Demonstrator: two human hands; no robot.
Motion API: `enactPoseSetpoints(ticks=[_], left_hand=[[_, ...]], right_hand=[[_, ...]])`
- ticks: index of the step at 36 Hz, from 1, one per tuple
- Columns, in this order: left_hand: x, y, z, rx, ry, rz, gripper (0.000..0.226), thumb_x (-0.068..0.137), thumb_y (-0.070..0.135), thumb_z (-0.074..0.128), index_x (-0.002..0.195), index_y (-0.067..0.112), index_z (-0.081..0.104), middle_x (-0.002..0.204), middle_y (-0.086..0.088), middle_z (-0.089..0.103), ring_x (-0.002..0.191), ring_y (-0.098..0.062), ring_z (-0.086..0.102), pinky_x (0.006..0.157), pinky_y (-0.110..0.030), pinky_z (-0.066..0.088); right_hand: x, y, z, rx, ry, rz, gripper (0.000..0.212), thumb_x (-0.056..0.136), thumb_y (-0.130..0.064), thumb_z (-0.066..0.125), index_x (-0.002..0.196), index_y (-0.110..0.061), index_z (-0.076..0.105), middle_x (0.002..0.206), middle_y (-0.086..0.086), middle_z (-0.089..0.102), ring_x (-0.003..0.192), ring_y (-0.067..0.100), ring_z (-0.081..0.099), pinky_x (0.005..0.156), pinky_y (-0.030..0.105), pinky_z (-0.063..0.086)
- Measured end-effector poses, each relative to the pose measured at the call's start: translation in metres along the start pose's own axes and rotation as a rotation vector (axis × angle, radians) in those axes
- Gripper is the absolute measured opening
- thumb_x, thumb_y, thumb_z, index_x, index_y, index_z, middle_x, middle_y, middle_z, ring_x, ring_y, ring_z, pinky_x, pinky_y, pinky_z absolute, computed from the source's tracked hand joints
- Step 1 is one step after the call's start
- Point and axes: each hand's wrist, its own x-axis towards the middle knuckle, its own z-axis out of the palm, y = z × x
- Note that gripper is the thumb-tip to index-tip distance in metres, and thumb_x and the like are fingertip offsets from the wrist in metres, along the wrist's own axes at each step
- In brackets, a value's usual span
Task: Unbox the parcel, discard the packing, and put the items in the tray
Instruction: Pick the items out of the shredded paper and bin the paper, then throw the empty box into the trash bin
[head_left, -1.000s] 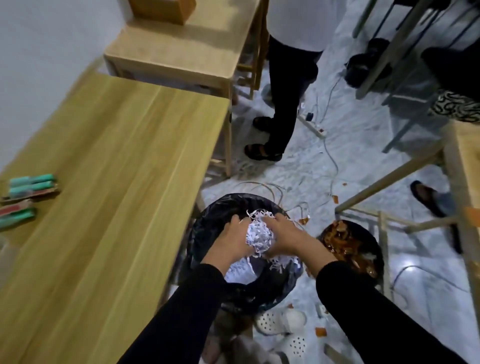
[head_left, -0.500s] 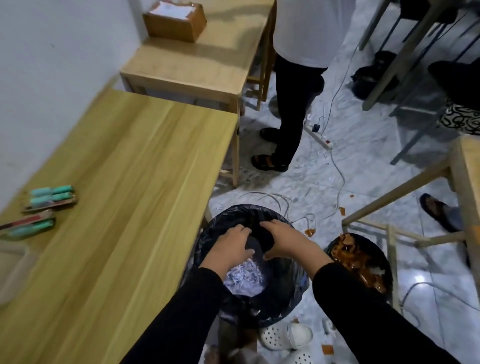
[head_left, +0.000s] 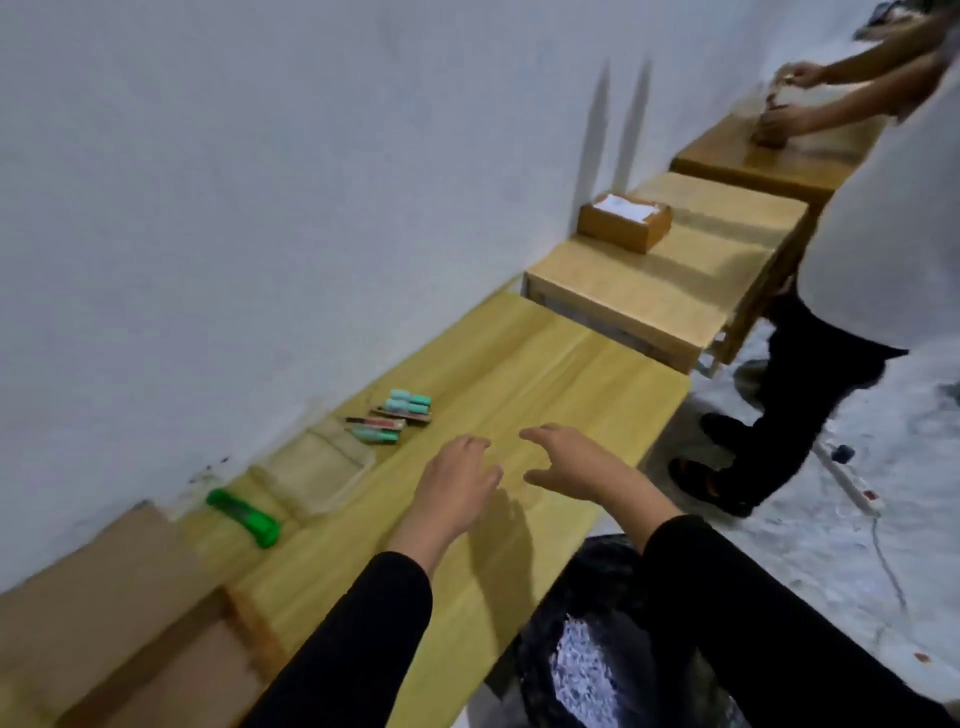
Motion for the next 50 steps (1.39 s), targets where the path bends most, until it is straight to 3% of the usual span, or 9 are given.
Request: enactPoseSetpoints(ticks=[8, 14, 22, 26, 35, 38, 41, 45, 50], left_hand=[[-0.119, -0.139, -0.037, -0.05, 0.366, -0.403, 0.042, 0.097, 0.037, 0.04, 0.129, 0.01, 0.049, 0.128, -0.005, 0.051, 0.121, -0.023, 0.047, 0.1, -0.037, 0.04], [-0.218, -0.198, -0.028, 0.066, 0.552, -0.755, 0.047, 0.097, 0.035, 0.039, 0.131, 0.004, 0.045, 0.141, -0.019, 0.04, 0.136, -0.033, 0.031, 0.112, -0.043, 0.03], [-0.279, -0.224, -0.007, -0.423, 0.645, -1.006, 0.058, 0.1, 0.037, 0.03, 0.151, 0.018, 0.01, 0.159, -0.006, 0.007, 0.145, -0.027, 0.014, 0.11, -0.036, 0.028], [-0.281, -0.224, 0.002, -0.68, 0.571, -0.944, 0.058, 0.101, 0.034, 0.028, 0.151, 0.023, 0.002, 0.135, 0.0, 0.047, 0.115, -0.017, 0.052, 0.084, -0.023, 0.04], [-0.24, -0.198, -0.01, -0.787, 0.555, -0.79, 0.053, 0.102, 0.023, 0.023, 0.149, 0.024, -0.002, 0.151, 0.001, 0.027, 0.136, -0.02, 0.032, 0.092, -0.018, 0.032], [-0.209, -0.178, -0.019, -0.77, 0.514, -0.72, 0.054, 0.102, 0.023, 0.025, 0.15, 0.029, 0.001, 0.123, 0.018, 0.034, 0.107, -0.002, 0.046, 0.075, -0.016, 0.037], [-0.167, -0.156, -0.016, -0.676, 0.481, -0.662, 0.051, 0.102, 0.031, 0.025, 0.149, 0.038, 0.004, 0.082, 0.021, 0.04, 0.061, 0.003, 0.033, 0.054, -0.02, 0.029], [-0.113, -0.109, -0.002, -0.581, 0.361, -0.589, 0.05, 0.102, 0.029, 0.028, 0.146, 0.045, 0.011, 0.074, -0.009, 0.055, 0.051, -0.018, 0.038, 0.047, -0.029, 0.027], [-0.056, -0.027, 0.031, -0.579, 0.255, -0.376, 0.046, 0.101, 0.029, 0.03, 0.144, 0.043, 0.024, 0.071, 0.01, 0.044, 0.058, -0.012, 0.046, 0.054, -0.027, 0.035]], right_hand=[[0.029, -0.151, 0.083, 0.134, -0.11, -0.313, 0.054, 0.087, -0.032, 0.06, 0.136, -0.019, 0.042, 0.137, 0.008, 0.05, 0.125, 0.022, 0.046, 0.102, 0.033, 0.039], [0.014, -0.222, 0.162, 0.29, -0.234, -0.411, 0.054, 0.091, -0.025, 0.055, 0.141, -0.016, 0.036, 0.138, 0.01, 0.048, 0.122, 0.023, 0.051, 0.098, 0.031, 0.041], [0.0, -0.235, 0.222, 0.335, -0.13, -0.407, 0.06, 0.095, -0.029, 0.045, 0.147, -0.026, 0.017, 0.143, 0.005, 0.04, 0.127, 0.023, 0.044, 0.101, 0.037, 0.041], [-0.002, -0.23, 0.231, 0.339, -0.073, -0.382, 0.058, 0.094, -0.02, 0.045, 0.146, -0.028, 0.022, 0.139, 0.005, 0.047, 0.124, 0.024, 0.047, 0.1, 0.039, 0.044], [-0.002, -0.207, 0.193, 0.377, 0.026, -0.284, 0.058, 0.092, -0.017, 0.047, 0.144, -0.032, 0.027, 0.131, 0.004, 0.057, 0.113, 0.023, 0.055, 0.093, 0.038, 0.049], [-0.003, -0.183, 0.16, 0.423, 0.112, -0.236, 0.056, 0.092, -0.017, 0.048, 0.143, -0.031, 0.03, 0.132, 0.003, 0.056, 0.114, 0.022, 0.055, 0.093, 0.035, 0.048], [-0.007, -0.148, 0.122, 0.456, 0.217, -0.155, 0.054, 0.092, -0.018, 0.049, 0.141, -0.033, 0.033, 0.132, 0.001, 0.056, 0.114, 0.021, 0.055, 0.089, 0.032, 0.046], [-0.022, -0.083, 0.079, 0.486, 0.34, -0.002, 0.05, 0.09, -0.023, 0.05, 0.137, -0.036, 0.038, 0.128, -0.001, 0.061, 0.106, 0.022, 0.061, 0.086, 0.037, 0.053], [-0.064, 0.005, 0.046, 0.521, 0.497, 0.232, 0.047, 0.09, -0.026, 0.05, 0.135, -0.036, 0.043, 0.124, -0.003, 0.062, 0.105, 0.02, 0.061, 0.085, 0.037, 0.053]])
